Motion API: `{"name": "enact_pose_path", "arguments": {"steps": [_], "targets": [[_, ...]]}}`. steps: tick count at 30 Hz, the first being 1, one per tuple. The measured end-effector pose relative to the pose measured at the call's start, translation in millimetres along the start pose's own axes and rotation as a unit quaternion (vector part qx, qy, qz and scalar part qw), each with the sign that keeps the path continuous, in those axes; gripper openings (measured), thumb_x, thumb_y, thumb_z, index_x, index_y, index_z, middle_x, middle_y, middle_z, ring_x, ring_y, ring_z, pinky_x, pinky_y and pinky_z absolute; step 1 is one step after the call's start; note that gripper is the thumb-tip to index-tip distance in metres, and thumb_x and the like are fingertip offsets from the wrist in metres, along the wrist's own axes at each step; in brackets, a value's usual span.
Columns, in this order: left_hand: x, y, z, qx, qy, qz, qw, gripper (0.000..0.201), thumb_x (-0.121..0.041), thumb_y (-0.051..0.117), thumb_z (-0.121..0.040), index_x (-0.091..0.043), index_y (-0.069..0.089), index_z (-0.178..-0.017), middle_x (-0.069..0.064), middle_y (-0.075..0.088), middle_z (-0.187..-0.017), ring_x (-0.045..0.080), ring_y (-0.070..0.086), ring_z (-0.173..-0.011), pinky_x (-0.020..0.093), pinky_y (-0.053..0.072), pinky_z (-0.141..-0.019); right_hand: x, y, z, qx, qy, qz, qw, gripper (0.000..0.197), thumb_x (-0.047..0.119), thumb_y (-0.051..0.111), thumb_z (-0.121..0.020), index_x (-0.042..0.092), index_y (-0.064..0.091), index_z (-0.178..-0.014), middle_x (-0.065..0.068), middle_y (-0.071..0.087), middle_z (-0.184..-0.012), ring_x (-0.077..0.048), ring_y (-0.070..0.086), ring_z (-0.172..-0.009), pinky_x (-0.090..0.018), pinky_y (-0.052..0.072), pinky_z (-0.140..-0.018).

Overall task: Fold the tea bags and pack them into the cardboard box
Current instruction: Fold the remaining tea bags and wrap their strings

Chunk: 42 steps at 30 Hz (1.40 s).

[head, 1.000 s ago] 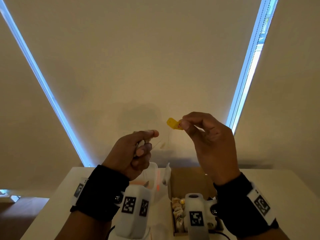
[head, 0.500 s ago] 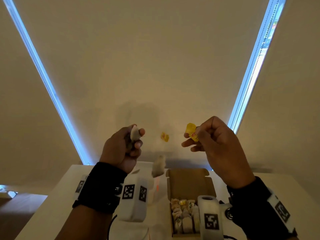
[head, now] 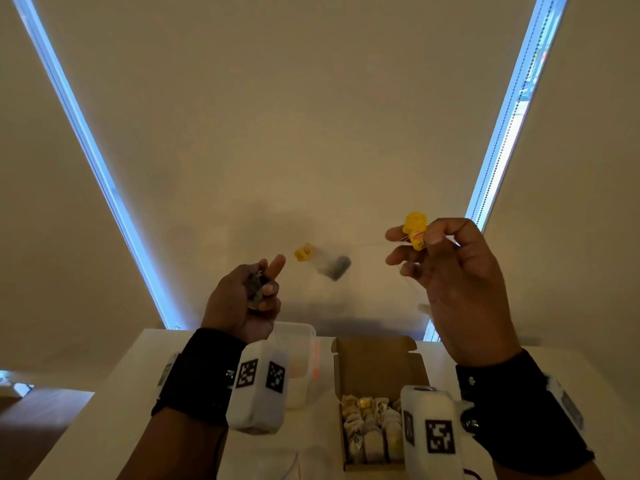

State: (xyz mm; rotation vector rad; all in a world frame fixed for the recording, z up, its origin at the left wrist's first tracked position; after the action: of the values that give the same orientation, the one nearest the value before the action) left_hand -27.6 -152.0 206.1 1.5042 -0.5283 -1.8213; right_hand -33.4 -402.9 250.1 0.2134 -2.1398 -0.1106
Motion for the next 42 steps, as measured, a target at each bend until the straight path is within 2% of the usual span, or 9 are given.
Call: {"name": "enact_pose_path", "arguments": {"steps": [7, 11, 15, 21, 24, 30, 34, 38, 42], "targets": [[-13, 0, 6, -0.016, 0.094, -0.035, 0.995, 0.017, -0.014, 0.045, -0.102, -0.013, 0.056, -0.088, 0.010, 0.077, -0.096, 0.010, 0.049, -0.046, 0.017, 0.031, -0.036, -3, -19, -1, -0.073, -0.008, 0.152, 0.986, 0.016, 0.016, 0.042, -0.108, 0.003, 0.050, -0.102, -0.003, 0.077, -0.100, -0.023, 0.074, -0.081, -0.039, 0.054, -0.075], [-17, 4, 11, -0.017, 0.149, -0.066, 0.987, 0.017, -0.015, 0.047, -0.102, -0.013, 0.057, -0.088, 0.013, 0.076, -0.102, 0.013, 0.054, -0.054, 0.019, 0.033, -0.038, -6, -18, 3, -0.081, 0.049, 0.111, 0.989, 0.016, 0.009, 0.042, -0.106, 0.004, 0.051, -0.094, -0.002, 0.061, -0.069, -0.024, 0.063, -0.068, -0.044, 0.051, -0.075], [-24, 9, 14, -0.006, 0.164, -0.061, 0.985, 0.018, -0.015, 0.046, -0.102, -0.014, 0.056, -0.087, 0.013, 0.077, -0.100, 0.012, 0.055, -0.053, 0.017, 0.033, -0.037, -8, -20, 1, -0.052, 0.145, 0.046, 0.987, 0.013, 0.011, 0.050, -0.103, 0.006, 0.059, -0.095, -0.004, 0.054, -0.069, -0.021, 0.048, -0.064, -0.042, 0.044, -0.074], [-42, 4, 19, -0.020, 0.195, -0.031, 0.980, 0.015, -0.015, 0.048, -0.101, -0.015, 0.055, -0.087, 0.013, 0.077, -0.100, 0.011, 0.056, -0.053, 0.016, 0.034, -0.039, -5, -29, 2, 0.145, 0.158, 0.348, 0.913, 0.023, 0.030, 0.062, -0.097, 0.030, 0.057, -0.120, 0.002, 0.066, -0.069, -0.014, 0.064, -0.069, -0.026, 0.050, -0.072], [-44, 5, 22, -0.027, 0.211, -0.055, 0.976, 0.014, -0.017, 0.049, -0.101, -0.017, 0.055, -0.089, 0.012, 0.078, -0.098, 0.012, 0.059, -0.056, 0.017, 0.036, -0.041, -5, -30, 6, 0.155, 0.140, 0.369, 0.906, 0.012, 0.027, 0.060, -0.099, 0.031, 0.061, -0.110, 0.005, 0.063, -0.065, -0.002, 0.055, -0.054, -0.015, 0.044, -0.055], [-27, 11, 25, 0.004, 0.205, -0.164, 0.965, 0.022, -0.027, 0.045, -0.106, -0.020, 0.060, -0.091, 0.004, 0.076, -0.083, 0.016, 0.071, -0.071, 0.026, 0.045, -0.056, -1, -21, 12, 0.155, 0.116, 0.331, 0.923, 0.012, 0.028, 0.060, -0.097, 0.028, 0.069, -0.091, 0.014, 0.069, -0.074, -0.002, 0.058, -0.065, -0.013, 0.045, -0.062], [-16, 27, 36, 0.046, 0.194, -0.182, 0.963, 0.030, -0.042, 0.051, -0.103, -0.019, 0.057, -0.085, 0.000, 0.059, -0.062, 0.018, 0.072, -0.073, 0.029, 0.047, -0.058, -1, -12, 15, 0.150, 0.100, 0.305, 0.935, 0.014, 0.031, 0.059, -0.097, 0.028, 0.073, -0.095, 0.001, 0.072, -0.082, -0.023, 0.063, -0.079, -0.035, 0.054, -0.078], [5, 47, 53, 0.158, 0.216, -0.346, 0.899, 0.022, -0.042, 0.083, -0.076, -0.023, 0.072, -0.081, 0.002, 0.065, -0.065, 0.024, 0.066, -0.064, 0.034, 0.048, -0.059, 5, -2, 18, 0.147, 0.079, 0.282, 0.945, 0.015, 0.030, 0.059, -0.097, 0.031, 0.073, -0.092, 0.002, 0.069, -0.075, -0.025, 0.062, -0.074, -0.044, 0.054, -0.079], [29, 58, 64, 0.204, 0.245, -0.485, 0.815, 0.021, -0.030, 0.081, -0.082, -0.016, 0.076, -0.097, 0.003, 0.069, -0.065, 0.016, 0.063, -0.054, 0.027, 0.053, -0.053, 9, 5, 19, 0.147, 0.059, 0.284, 0.946, 0.017, 0.028, 0.060, -0.098, 0.033, 0.073, -0.088, 0.016, 0.064, -0.063, -0.012, 0.057, -0.061, -0.027, 0.047, -0.064]]}}
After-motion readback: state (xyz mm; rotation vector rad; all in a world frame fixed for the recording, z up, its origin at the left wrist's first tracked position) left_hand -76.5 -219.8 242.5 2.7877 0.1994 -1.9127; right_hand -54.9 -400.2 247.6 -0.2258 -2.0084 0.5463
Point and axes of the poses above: each hand's wrist, its own z-axis away from the middle knuckle, its own y-axis out of the palm, x = y × z, the point moved 2 cm from there along -z, towards the middle knuckle
